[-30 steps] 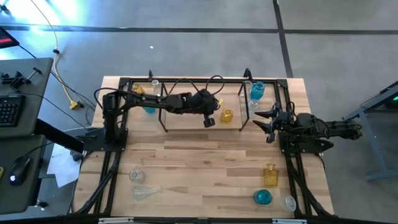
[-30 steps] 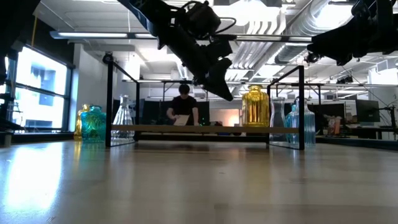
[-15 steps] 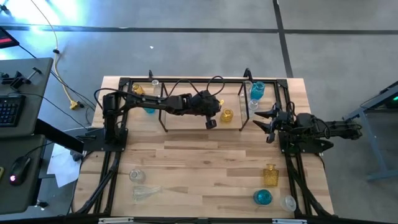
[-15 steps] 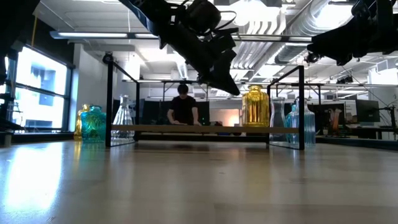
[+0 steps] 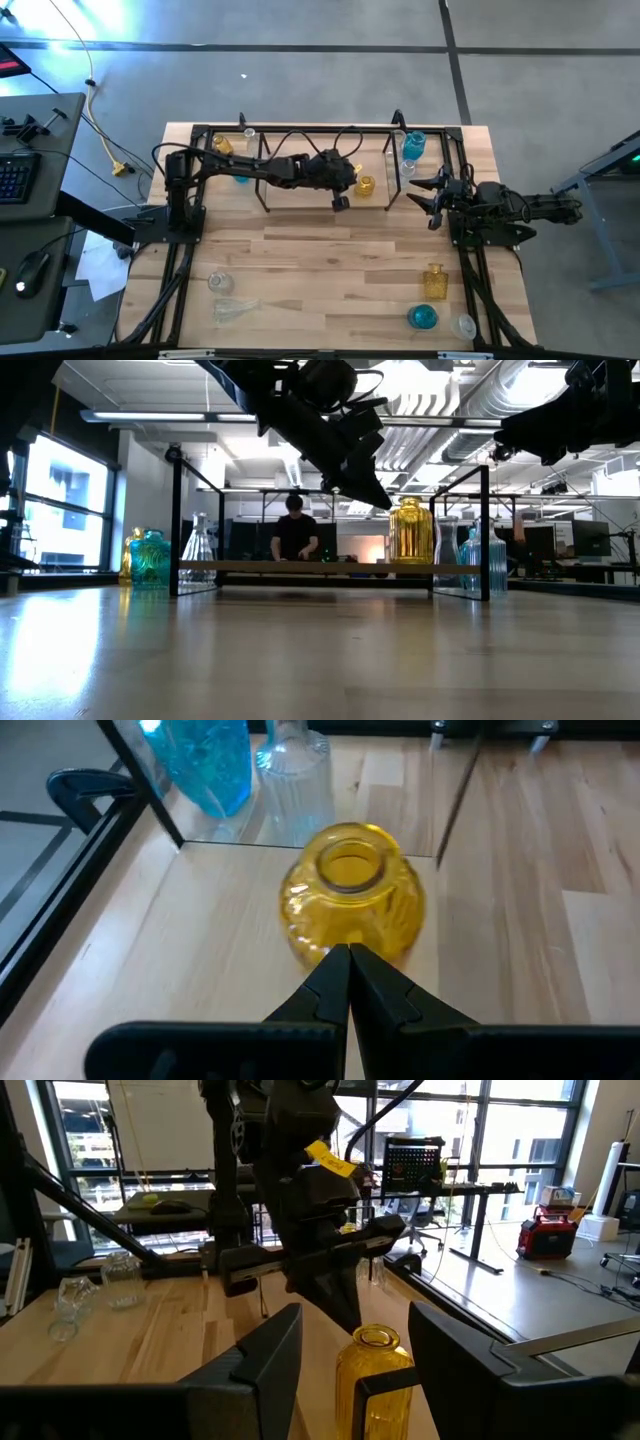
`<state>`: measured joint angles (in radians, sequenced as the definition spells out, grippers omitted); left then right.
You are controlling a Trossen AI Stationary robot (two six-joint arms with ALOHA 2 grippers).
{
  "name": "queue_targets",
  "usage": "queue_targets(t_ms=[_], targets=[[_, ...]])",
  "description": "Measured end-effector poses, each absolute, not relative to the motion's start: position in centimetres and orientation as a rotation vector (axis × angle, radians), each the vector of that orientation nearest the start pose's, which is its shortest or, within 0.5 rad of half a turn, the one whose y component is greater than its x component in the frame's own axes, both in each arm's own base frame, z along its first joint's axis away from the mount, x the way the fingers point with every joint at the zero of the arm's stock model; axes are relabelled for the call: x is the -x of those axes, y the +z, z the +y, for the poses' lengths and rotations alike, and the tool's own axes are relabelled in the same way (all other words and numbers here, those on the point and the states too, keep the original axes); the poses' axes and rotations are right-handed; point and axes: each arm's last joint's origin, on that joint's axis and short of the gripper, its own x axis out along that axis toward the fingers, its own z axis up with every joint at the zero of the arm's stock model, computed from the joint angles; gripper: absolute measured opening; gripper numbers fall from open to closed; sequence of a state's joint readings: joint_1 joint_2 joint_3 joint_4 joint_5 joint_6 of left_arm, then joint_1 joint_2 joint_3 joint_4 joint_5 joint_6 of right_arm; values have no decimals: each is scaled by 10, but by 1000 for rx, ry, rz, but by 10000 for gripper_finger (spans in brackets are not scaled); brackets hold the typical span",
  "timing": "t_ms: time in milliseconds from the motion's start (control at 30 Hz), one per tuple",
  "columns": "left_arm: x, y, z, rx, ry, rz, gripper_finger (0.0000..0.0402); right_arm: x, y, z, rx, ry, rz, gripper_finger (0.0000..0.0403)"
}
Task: Sort vases onto shelf
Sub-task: Put the yellow vase on the shelf
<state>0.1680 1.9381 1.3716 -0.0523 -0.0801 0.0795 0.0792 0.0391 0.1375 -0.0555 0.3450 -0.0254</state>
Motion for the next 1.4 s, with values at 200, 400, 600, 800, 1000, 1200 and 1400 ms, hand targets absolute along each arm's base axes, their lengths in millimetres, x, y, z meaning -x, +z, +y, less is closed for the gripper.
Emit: queue_targets(t_ms=[200, 400, 600, 800, 1000, 1200, 1400], targets=[[-427, 214, 74, -27, 199, 611, 0, -90, 202, -3, 13, -266, -39, 170], [-429, 217, 72, -22, 190, 569, 0, -90, 202, -3, 13, -266, -39, 170], [-430, 218, 72, -22, 190, 565, 0, -90, 202, -3, 7, -266, -40, 170], [-431, 218, 73, -23, 192, 552, 0, -90, 202, -3, 6, -266, -40, 170], [-436, 206, 74, -19, 193, 551, 0, -90, 202, -3, 6, -266, -41, 170], [-440, 200, 74, -13, 195, 537, 0, -89, 202, -3, 6, -266, -41, 170], [-441, 201, 73, -3, 162, 520, 0, -89, 202, -3, 6, -266, -41, 170]])
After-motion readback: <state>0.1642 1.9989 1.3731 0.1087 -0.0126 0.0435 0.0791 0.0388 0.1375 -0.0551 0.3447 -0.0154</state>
